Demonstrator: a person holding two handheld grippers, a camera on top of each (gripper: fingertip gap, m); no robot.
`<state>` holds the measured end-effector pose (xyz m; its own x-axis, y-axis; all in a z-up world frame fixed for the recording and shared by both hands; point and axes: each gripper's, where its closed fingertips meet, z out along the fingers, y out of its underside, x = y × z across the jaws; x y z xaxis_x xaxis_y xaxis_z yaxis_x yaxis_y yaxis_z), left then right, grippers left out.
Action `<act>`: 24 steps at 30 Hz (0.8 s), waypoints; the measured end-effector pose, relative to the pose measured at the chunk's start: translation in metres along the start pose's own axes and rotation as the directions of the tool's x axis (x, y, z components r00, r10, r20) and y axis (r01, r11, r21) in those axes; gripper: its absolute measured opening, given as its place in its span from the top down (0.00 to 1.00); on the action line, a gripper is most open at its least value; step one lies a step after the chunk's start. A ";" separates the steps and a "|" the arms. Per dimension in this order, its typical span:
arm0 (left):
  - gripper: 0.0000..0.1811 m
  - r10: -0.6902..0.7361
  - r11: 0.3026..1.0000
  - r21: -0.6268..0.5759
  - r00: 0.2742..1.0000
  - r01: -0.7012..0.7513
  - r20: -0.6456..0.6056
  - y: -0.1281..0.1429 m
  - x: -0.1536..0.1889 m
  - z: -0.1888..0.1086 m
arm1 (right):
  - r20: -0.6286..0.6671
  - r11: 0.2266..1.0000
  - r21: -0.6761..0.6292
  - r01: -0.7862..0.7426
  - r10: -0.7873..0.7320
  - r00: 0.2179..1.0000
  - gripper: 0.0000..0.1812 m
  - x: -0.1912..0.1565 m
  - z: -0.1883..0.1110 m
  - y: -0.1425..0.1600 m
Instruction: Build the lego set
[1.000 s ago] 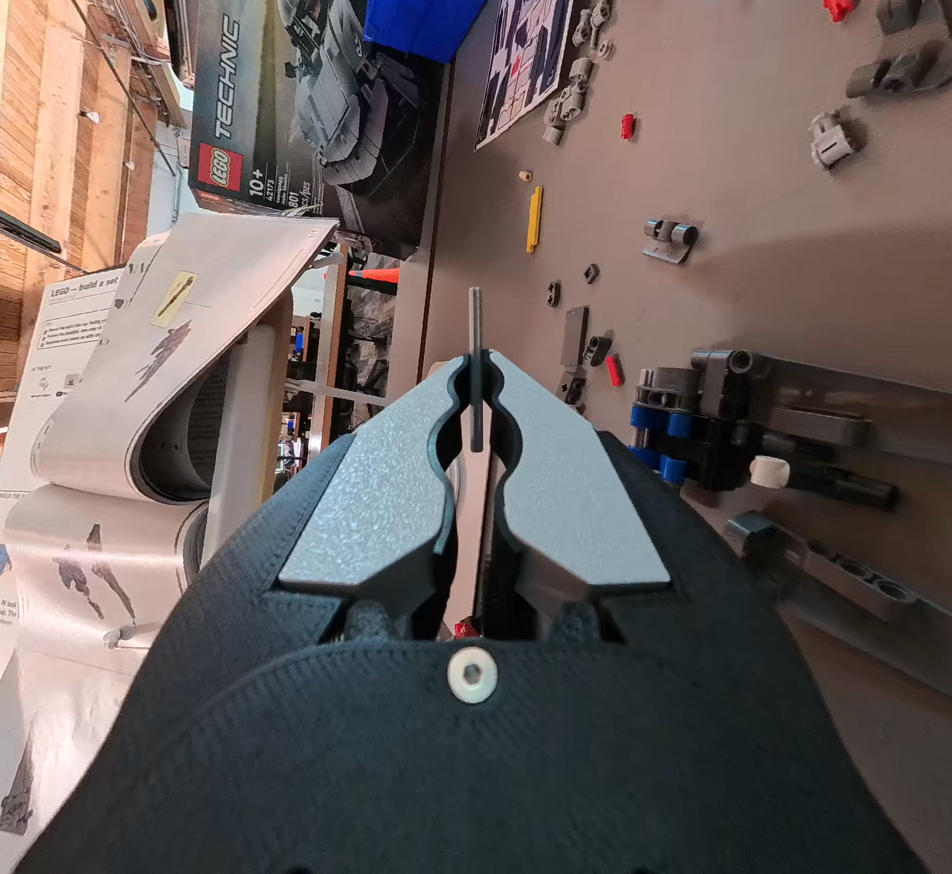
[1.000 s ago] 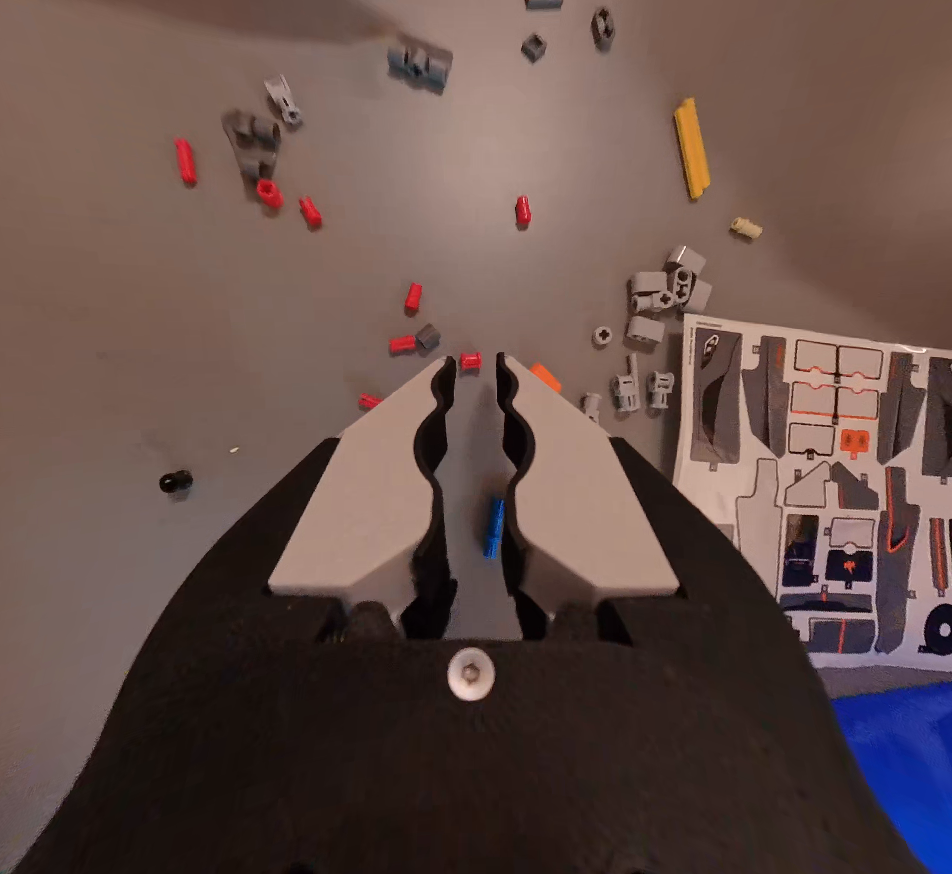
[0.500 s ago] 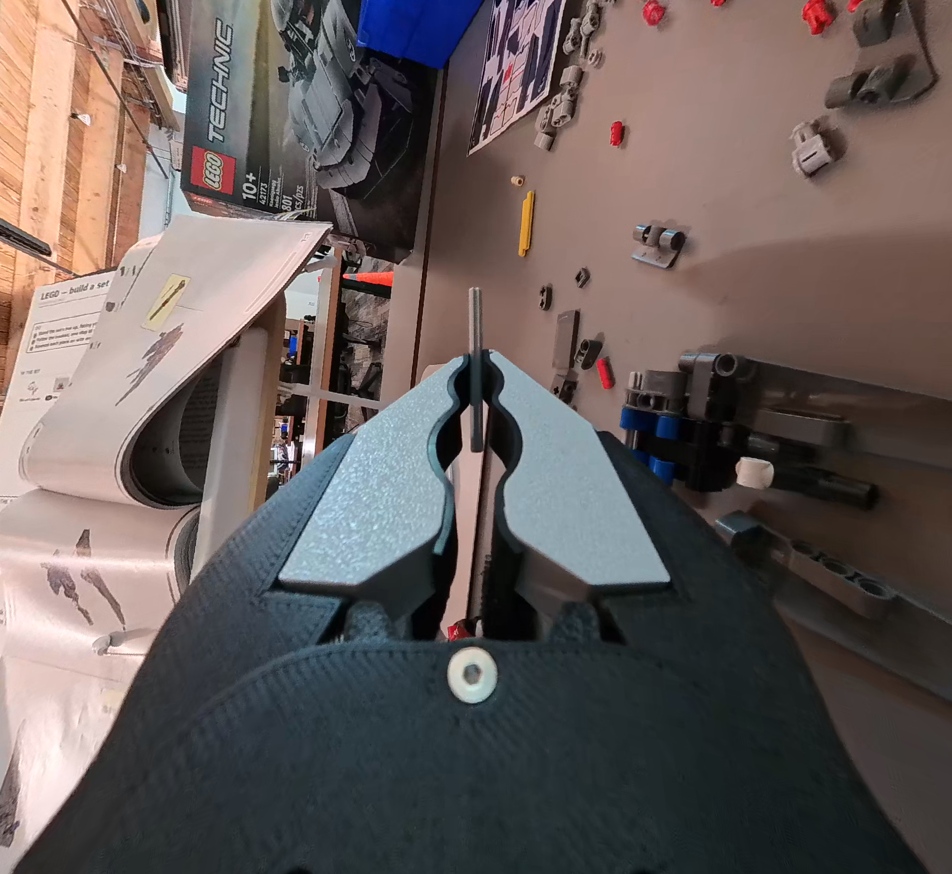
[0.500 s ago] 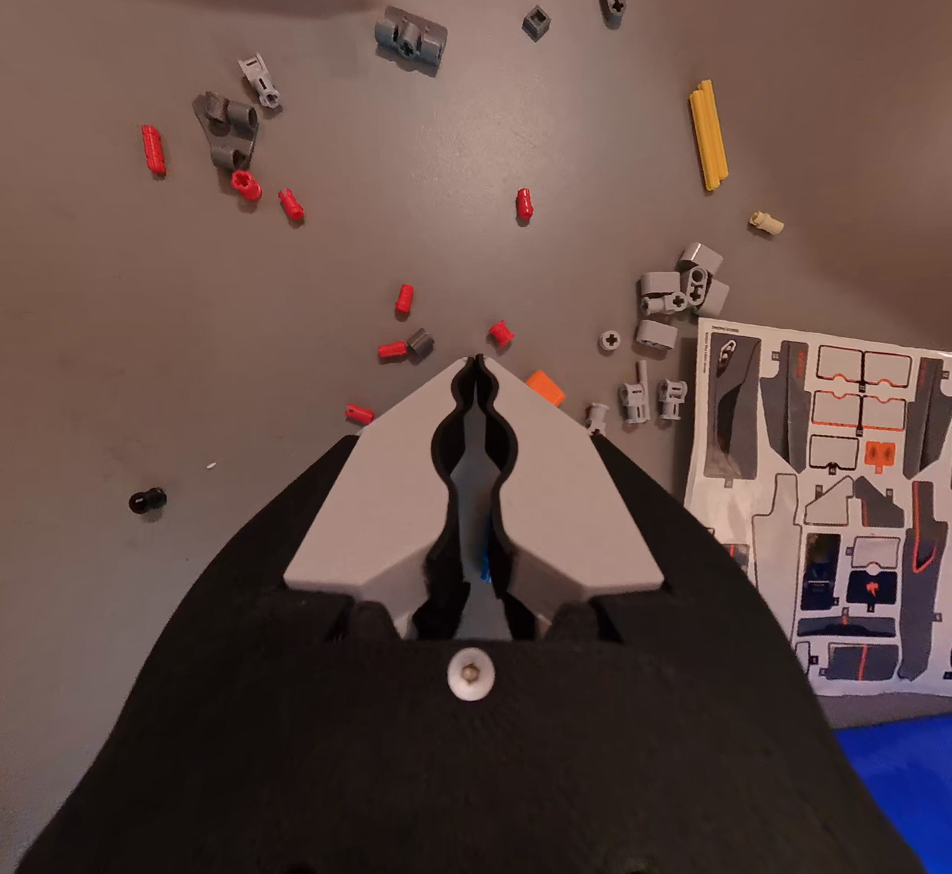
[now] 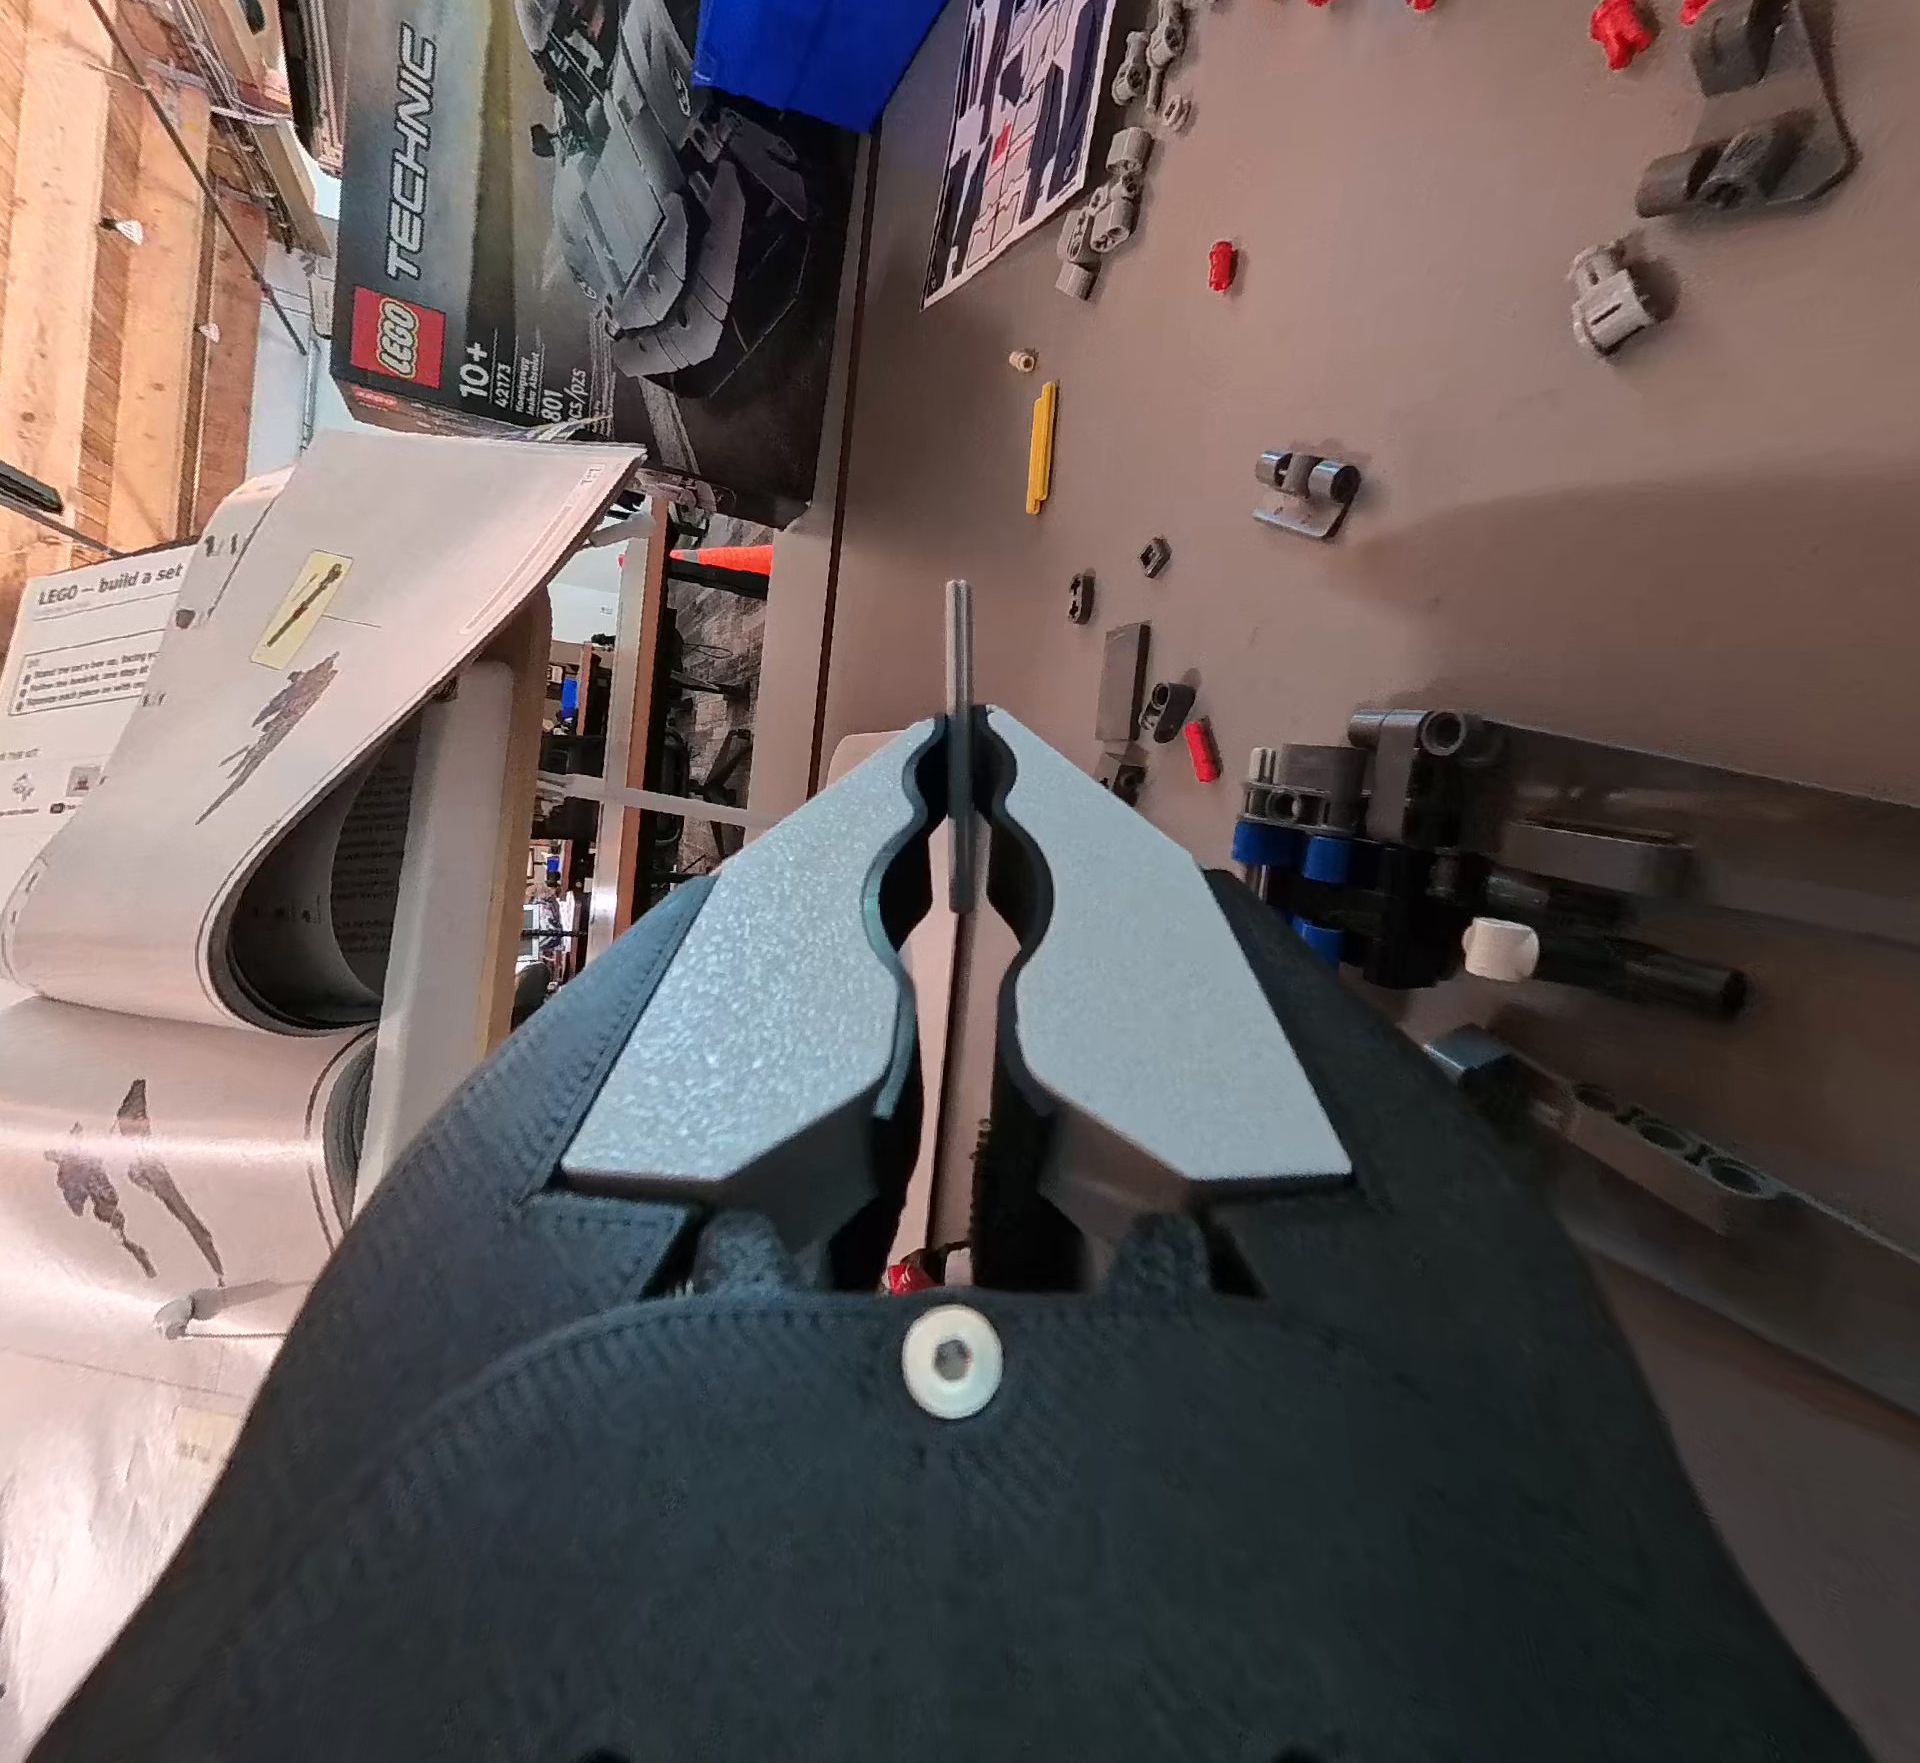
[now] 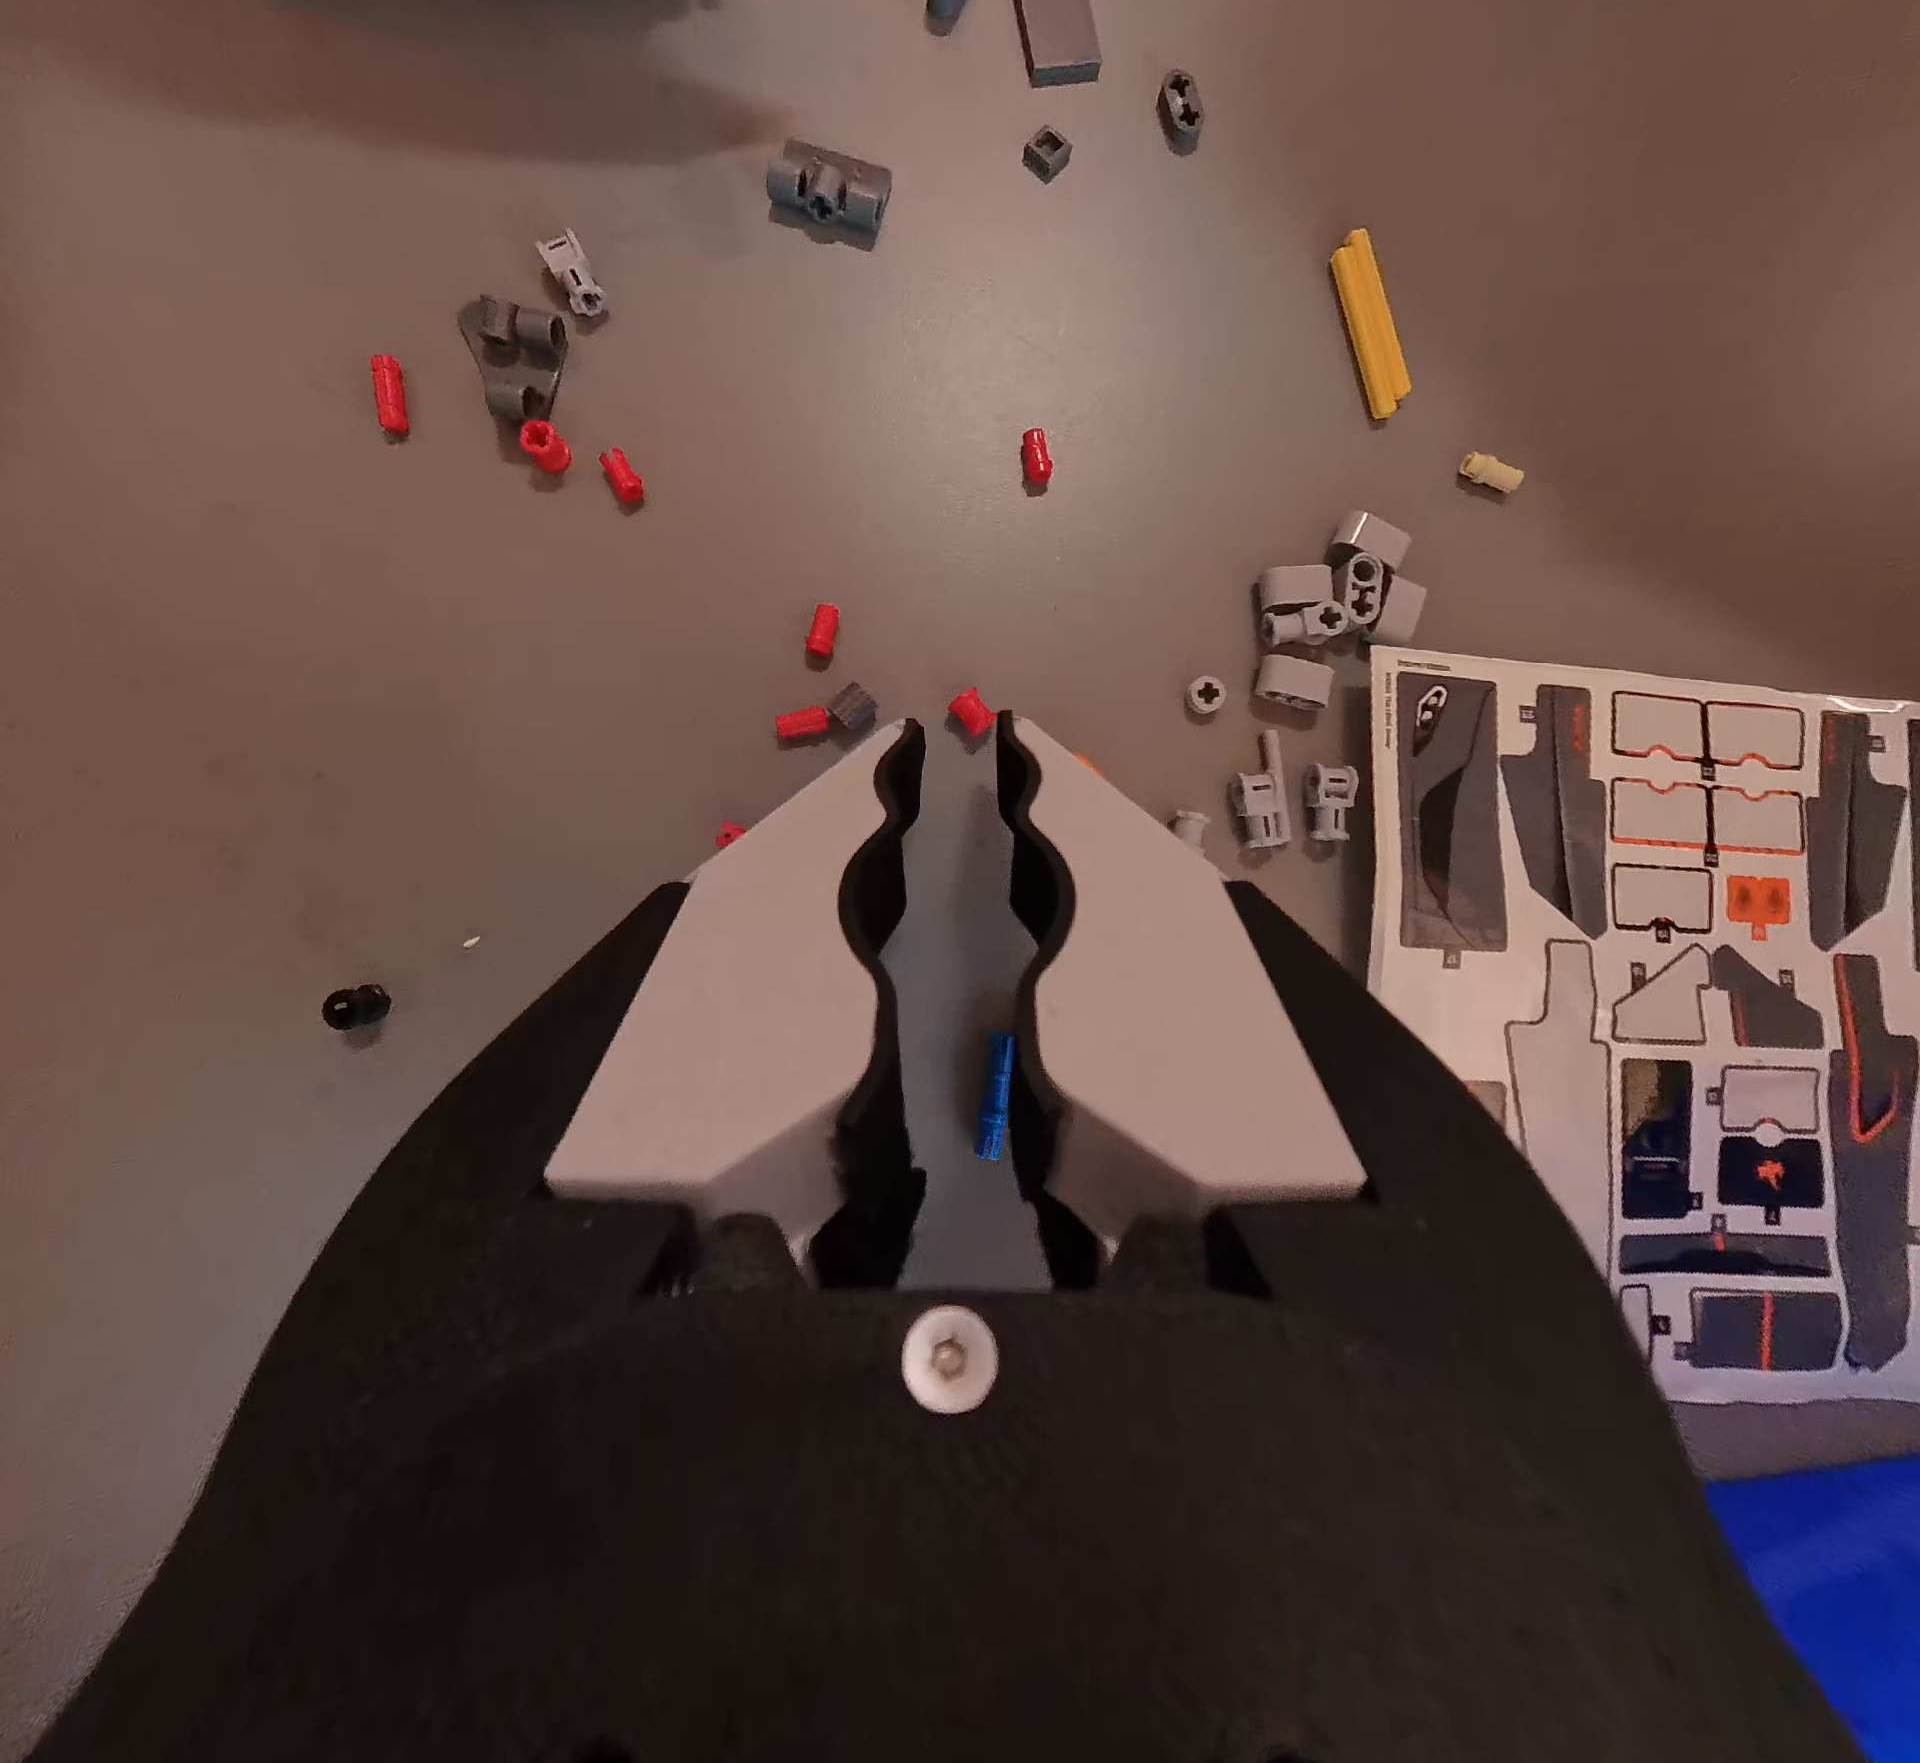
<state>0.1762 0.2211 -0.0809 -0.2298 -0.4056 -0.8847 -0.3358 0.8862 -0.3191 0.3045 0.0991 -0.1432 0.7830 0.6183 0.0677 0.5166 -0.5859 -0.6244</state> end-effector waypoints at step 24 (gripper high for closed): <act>1.00 0.011 1.000 -0.001 1.000 -0.011 -0.024 -0.001 0.007 0.002 | -0.005 1.000 0.010 0.028 -0.028 1.000 0.98 0.009 0.016 0.001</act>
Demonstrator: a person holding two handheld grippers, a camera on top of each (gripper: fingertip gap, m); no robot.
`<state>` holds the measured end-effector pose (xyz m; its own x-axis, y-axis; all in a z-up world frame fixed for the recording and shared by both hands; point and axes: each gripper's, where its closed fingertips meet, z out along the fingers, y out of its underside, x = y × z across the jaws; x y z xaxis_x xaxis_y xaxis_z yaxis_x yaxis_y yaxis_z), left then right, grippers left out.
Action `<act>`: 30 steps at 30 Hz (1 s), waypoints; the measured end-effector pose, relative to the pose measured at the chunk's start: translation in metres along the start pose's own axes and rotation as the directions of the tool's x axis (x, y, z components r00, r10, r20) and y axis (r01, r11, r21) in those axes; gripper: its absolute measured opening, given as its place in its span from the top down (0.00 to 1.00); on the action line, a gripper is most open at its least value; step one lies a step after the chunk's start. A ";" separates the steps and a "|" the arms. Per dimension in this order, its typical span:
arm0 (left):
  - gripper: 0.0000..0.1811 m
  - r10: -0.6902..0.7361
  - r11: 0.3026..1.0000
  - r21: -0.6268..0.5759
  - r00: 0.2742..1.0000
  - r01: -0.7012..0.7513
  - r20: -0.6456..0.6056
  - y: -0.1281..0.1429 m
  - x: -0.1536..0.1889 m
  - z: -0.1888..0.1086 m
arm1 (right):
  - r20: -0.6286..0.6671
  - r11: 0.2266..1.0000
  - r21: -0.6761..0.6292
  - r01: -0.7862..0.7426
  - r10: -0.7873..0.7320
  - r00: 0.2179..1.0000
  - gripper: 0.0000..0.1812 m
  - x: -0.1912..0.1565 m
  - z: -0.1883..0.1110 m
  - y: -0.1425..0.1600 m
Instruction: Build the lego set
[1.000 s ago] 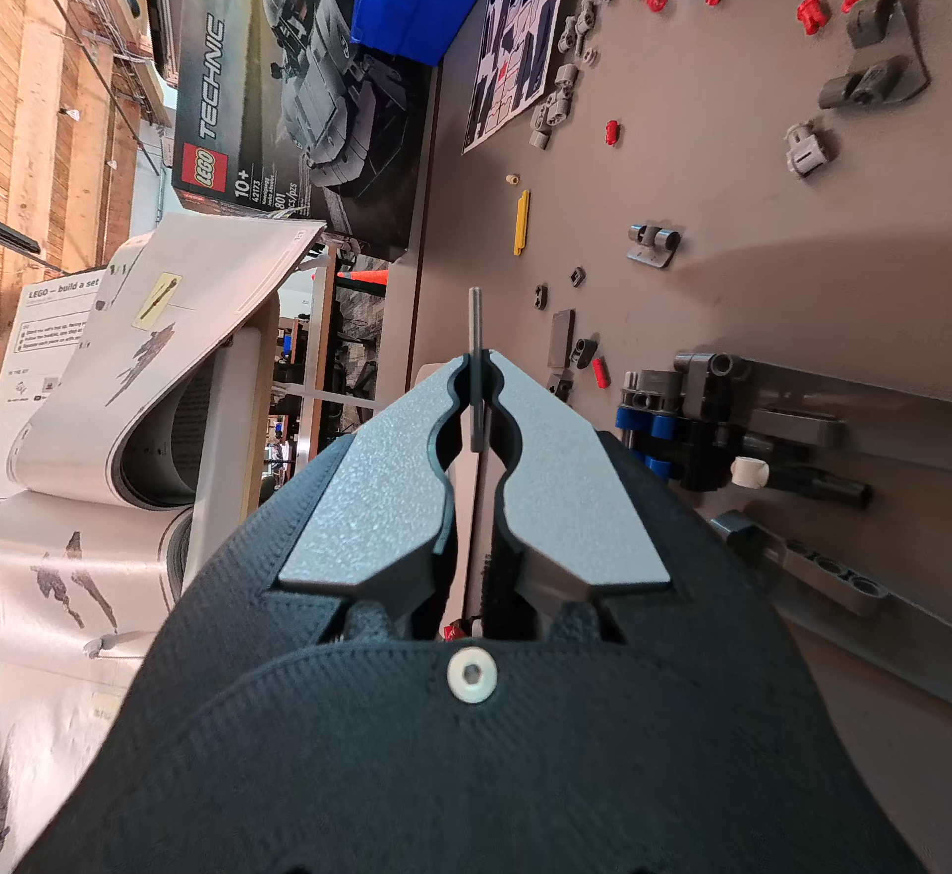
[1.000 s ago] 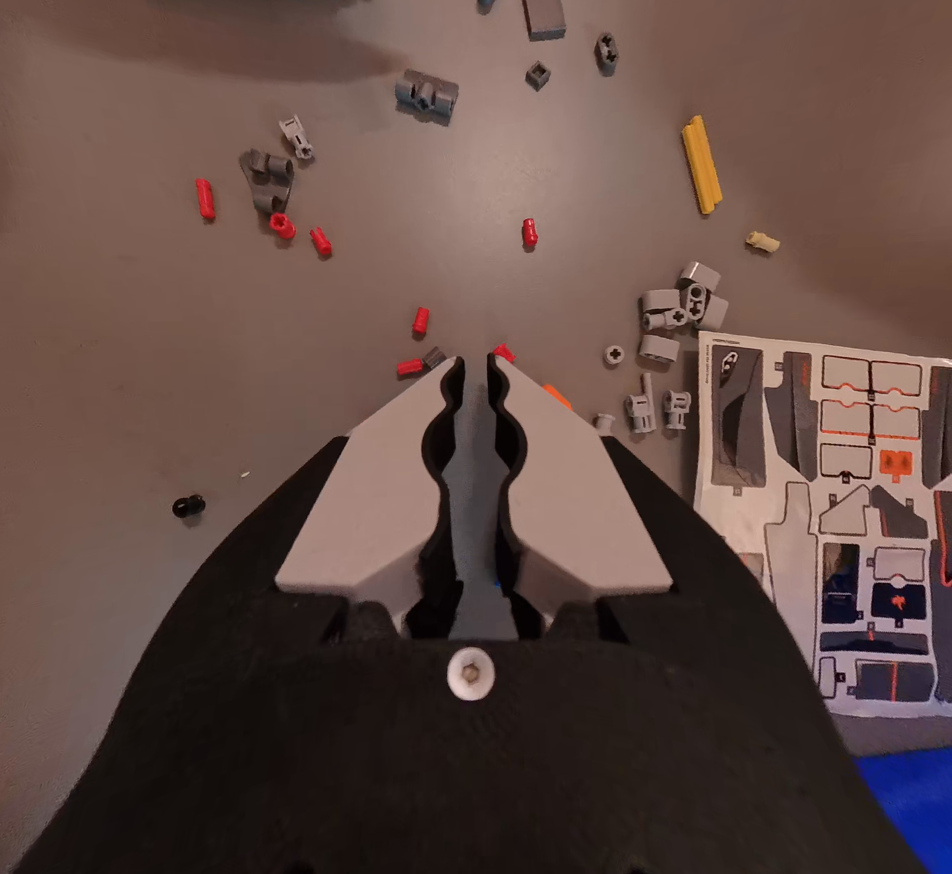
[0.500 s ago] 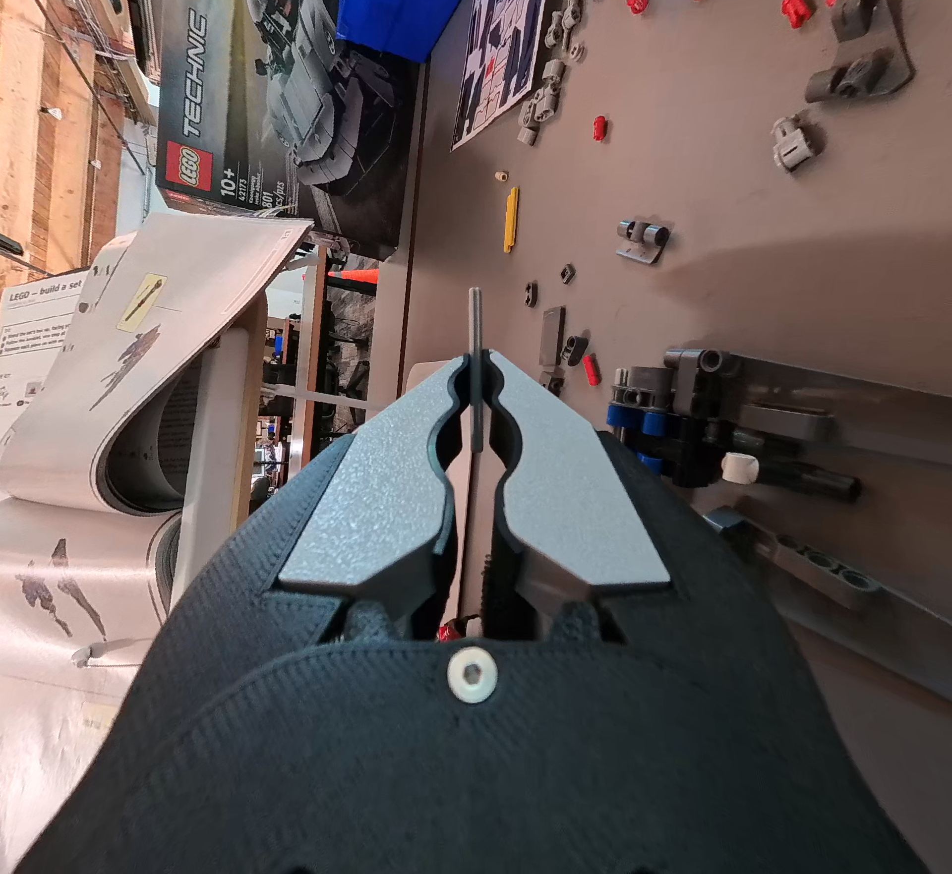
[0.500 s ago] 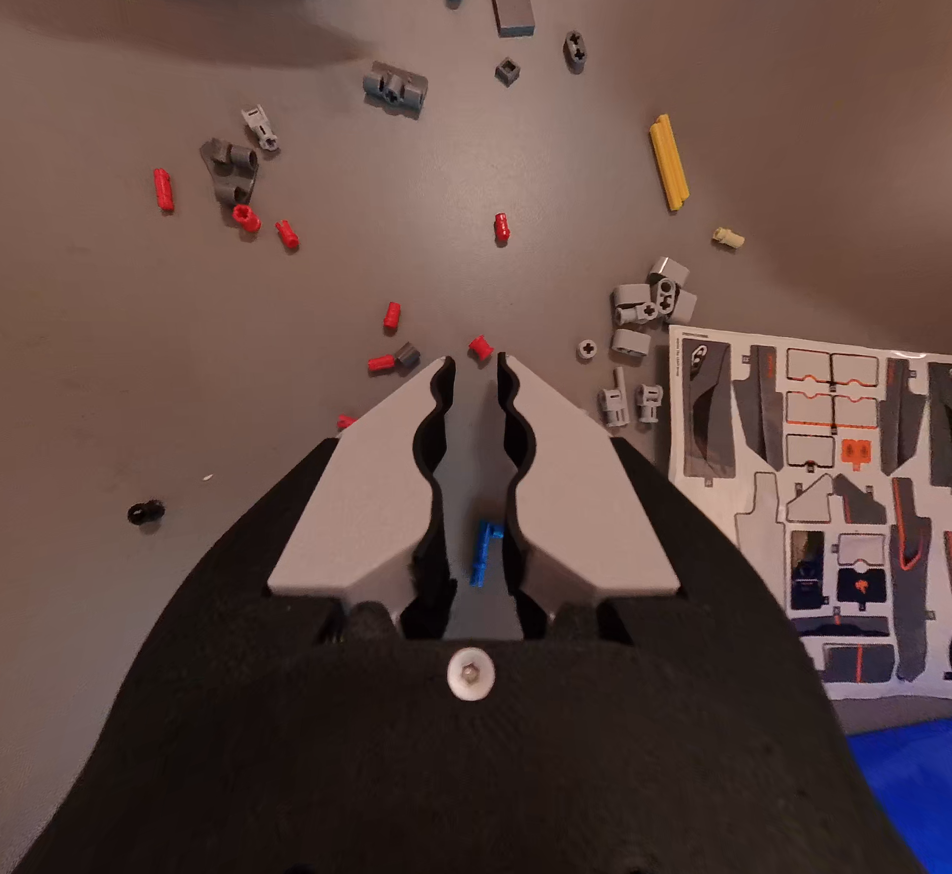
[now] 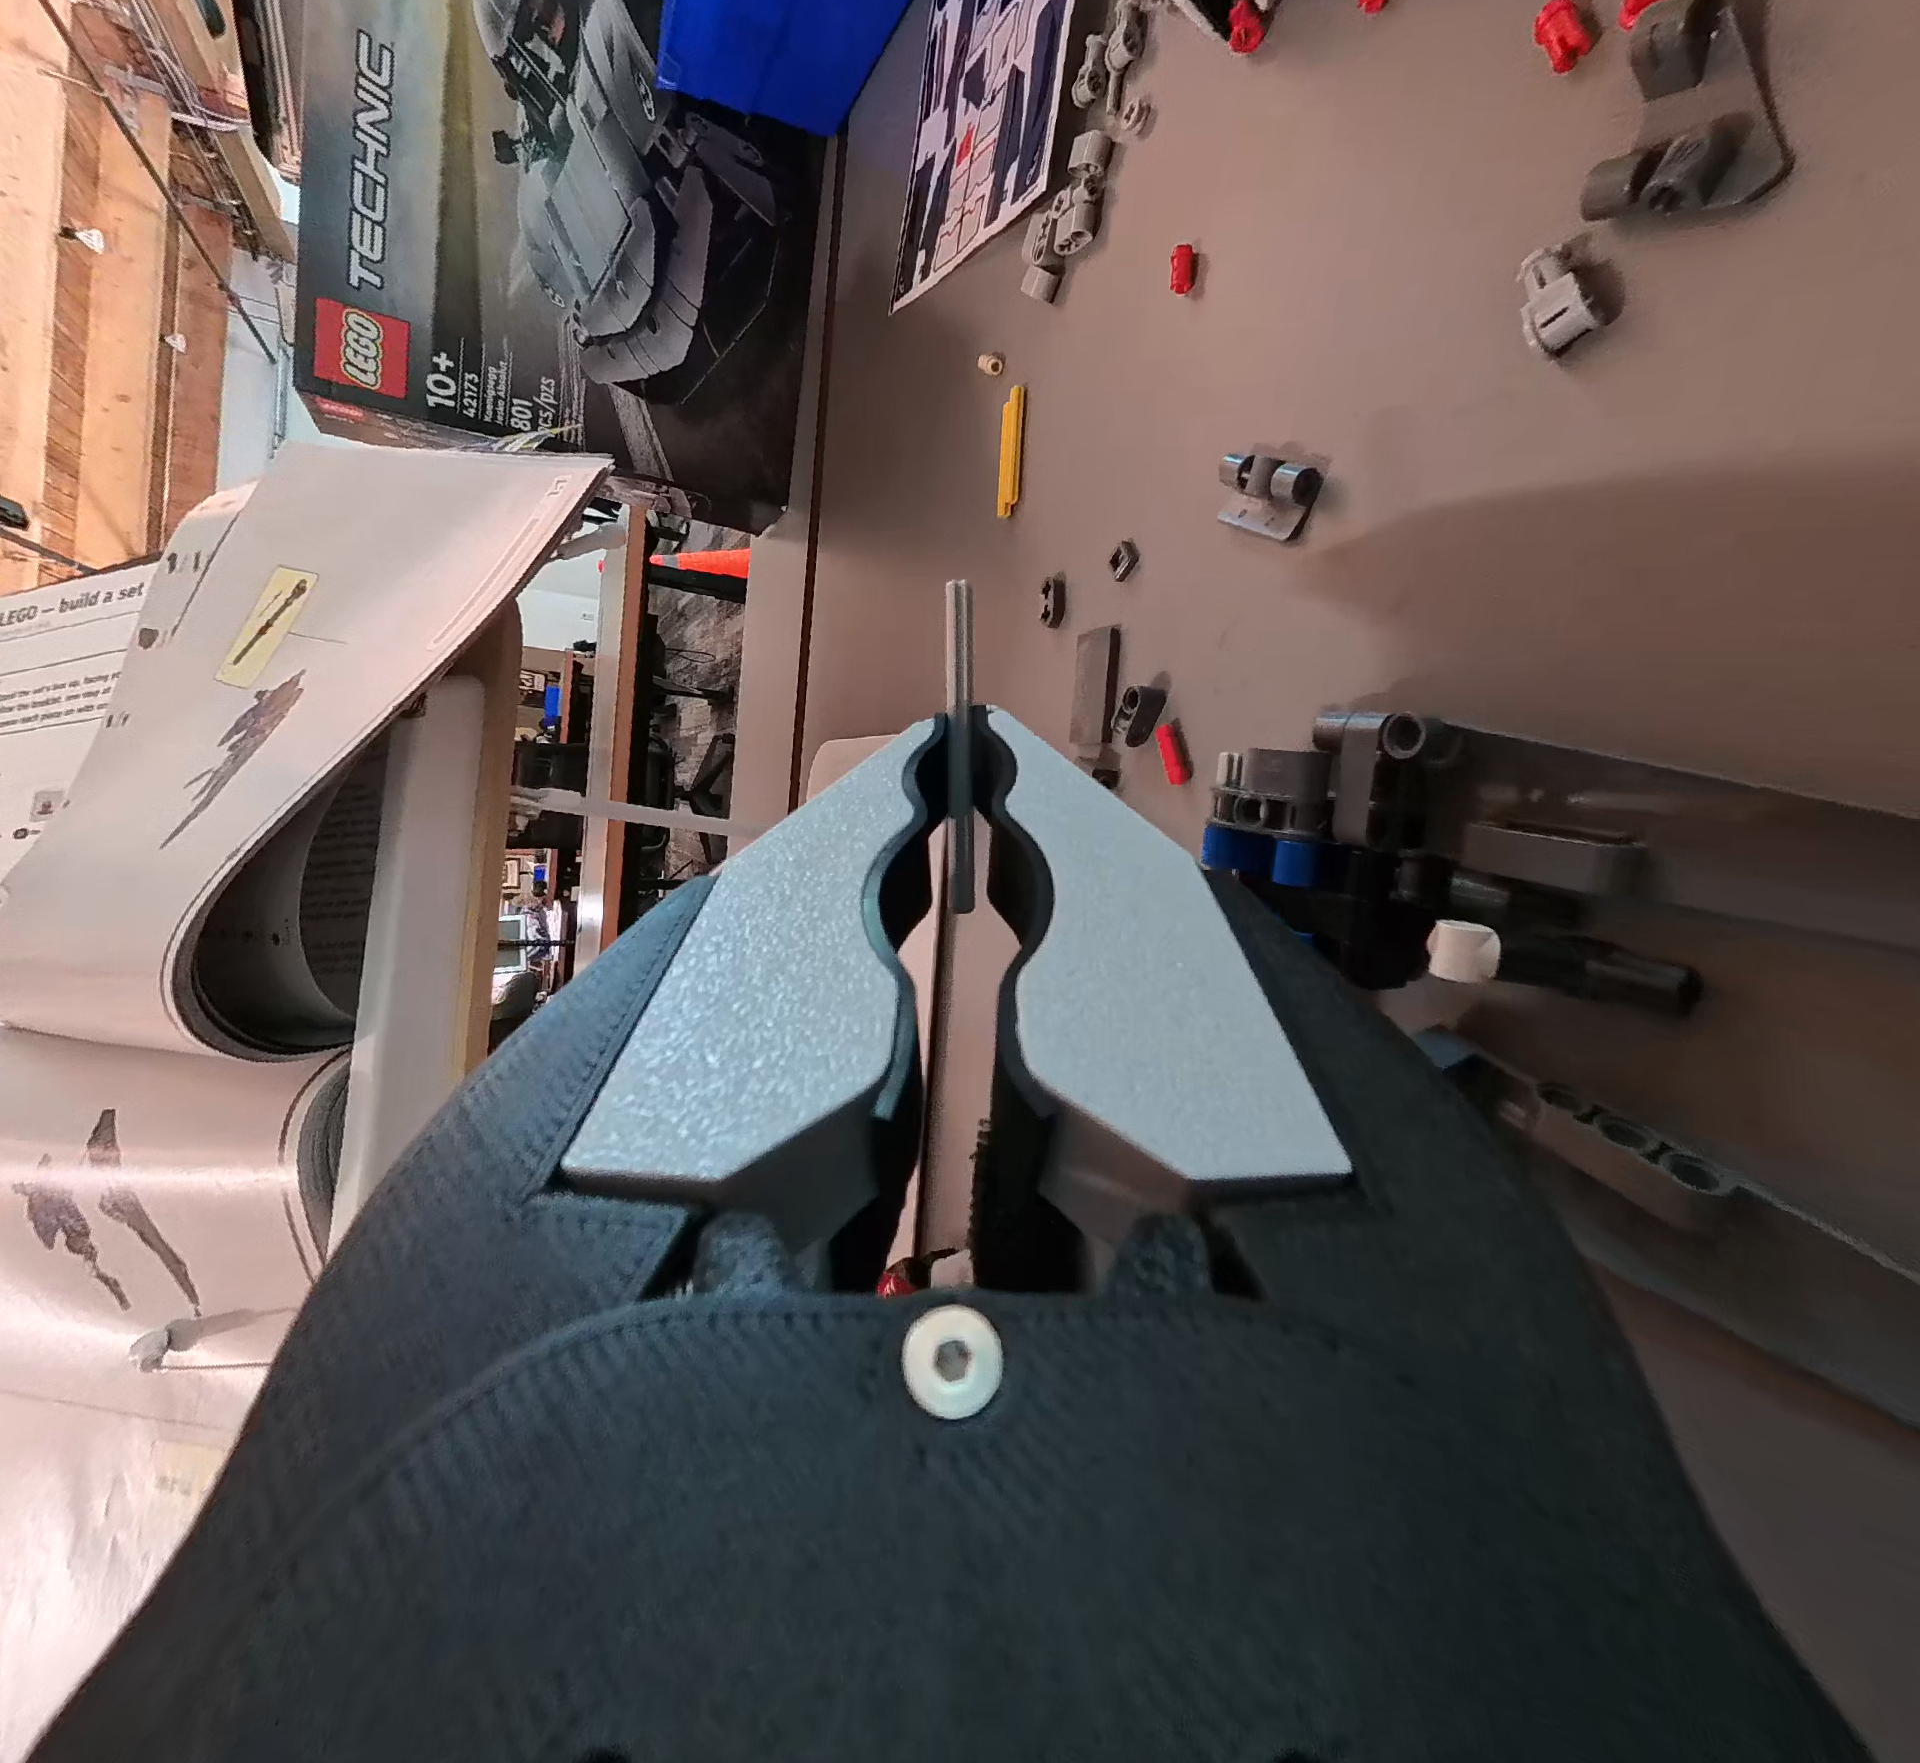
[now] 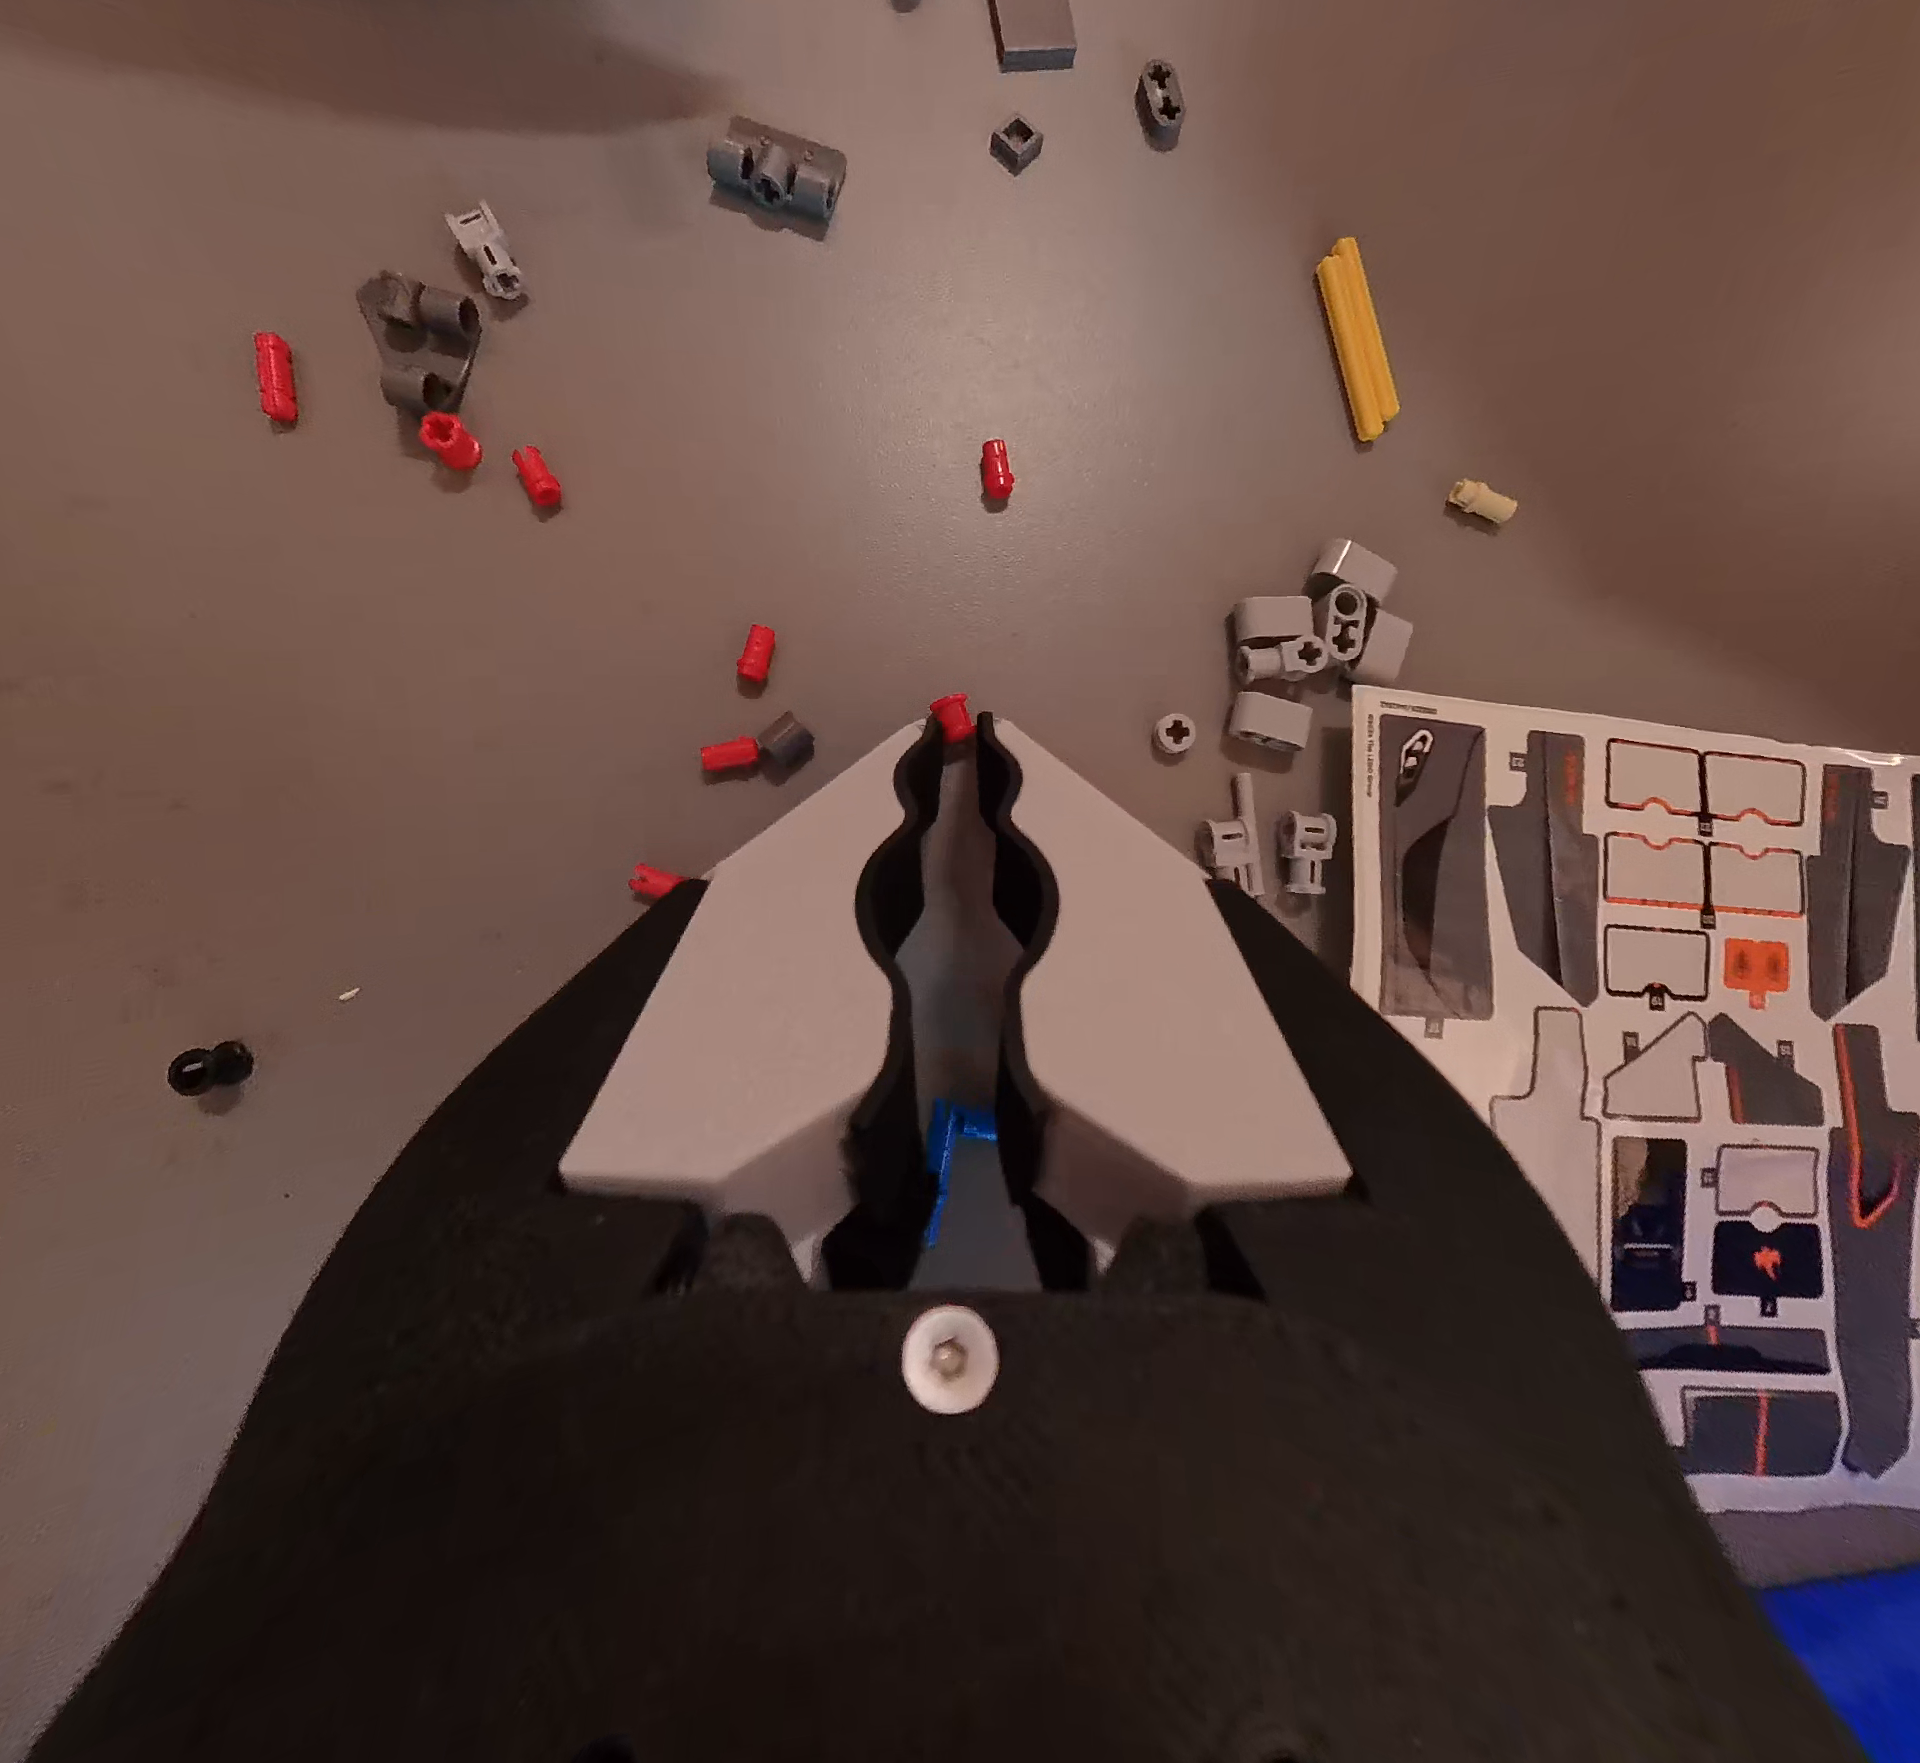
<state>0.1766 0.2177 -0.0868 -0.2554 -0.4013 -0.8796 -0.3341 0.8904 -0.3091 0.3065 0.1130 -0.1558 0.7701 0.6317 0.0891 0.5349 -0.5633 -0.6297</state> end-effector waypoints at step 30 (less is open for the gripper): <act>1.00 0.075 0.991 -0.108 0.996 -0.080 -0.047 -0.014 0.029 0.009 | -0.101 0.948 0.306 0.088 -0.059 0.993 0.99 -0.047 0.034 -0.126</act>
<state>0.1817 0.1957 -0.1113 -0.3226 -0.3428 -0.8823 -0.4085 0.8913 -0.1969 0.1910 0.1719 -0.1070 0.7681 0.6070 0.2039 0.4685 -0.3157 -0.8251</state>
